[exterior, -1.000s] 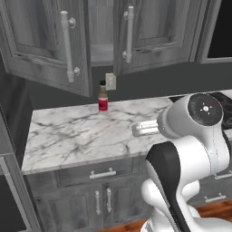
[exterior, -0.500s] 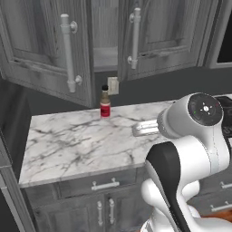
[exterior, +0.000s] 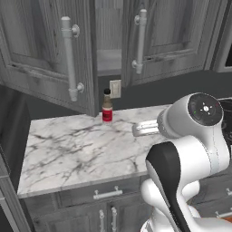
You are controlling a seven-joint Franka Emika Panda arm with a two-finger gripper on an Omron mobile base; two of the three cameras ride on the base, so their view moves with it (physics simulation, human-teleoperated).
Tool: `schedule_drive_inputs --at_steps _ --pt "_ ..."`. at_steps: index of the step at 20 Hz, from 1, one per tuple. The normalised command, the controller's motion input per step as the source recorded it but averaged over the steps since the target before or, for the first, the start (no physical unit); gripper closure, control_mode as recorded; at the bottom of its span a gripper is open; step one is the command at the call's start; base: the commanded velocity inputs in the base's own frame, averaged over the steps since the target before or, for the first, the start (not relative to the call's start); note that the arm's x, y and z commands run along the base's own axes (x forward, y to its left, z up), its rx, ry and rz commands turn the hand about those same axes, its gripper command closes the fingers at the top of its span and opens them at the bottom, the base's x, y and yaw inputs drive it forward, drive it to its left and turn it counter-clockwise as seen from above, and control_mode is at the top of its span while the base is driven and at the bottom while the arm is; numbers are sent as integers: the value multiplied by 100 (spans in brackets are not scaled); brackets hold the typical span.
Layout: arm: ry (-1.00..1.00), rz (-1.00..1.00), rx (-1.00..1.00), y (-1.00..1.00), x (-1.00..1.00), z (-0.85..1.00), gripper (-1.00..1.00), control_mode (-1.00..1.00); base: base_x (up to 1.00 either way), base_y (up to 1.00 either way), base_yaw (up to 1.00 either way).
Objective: Close all open cabinet doors.
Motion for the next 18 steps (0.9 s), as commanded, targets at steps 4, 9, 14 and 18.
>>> schedule_drive_inputs --at_steps 4,9,14,18 --pt "0 0 0 0 0 0 -100 100 30 19 0" --pt "0 0 0 0 0 0 -100 100 19 9 0" --pt "0 0 0 0 0 0 -100 100 0 0 0" --pt "0 0 0 0 0 0 -100 100 0 0 0"
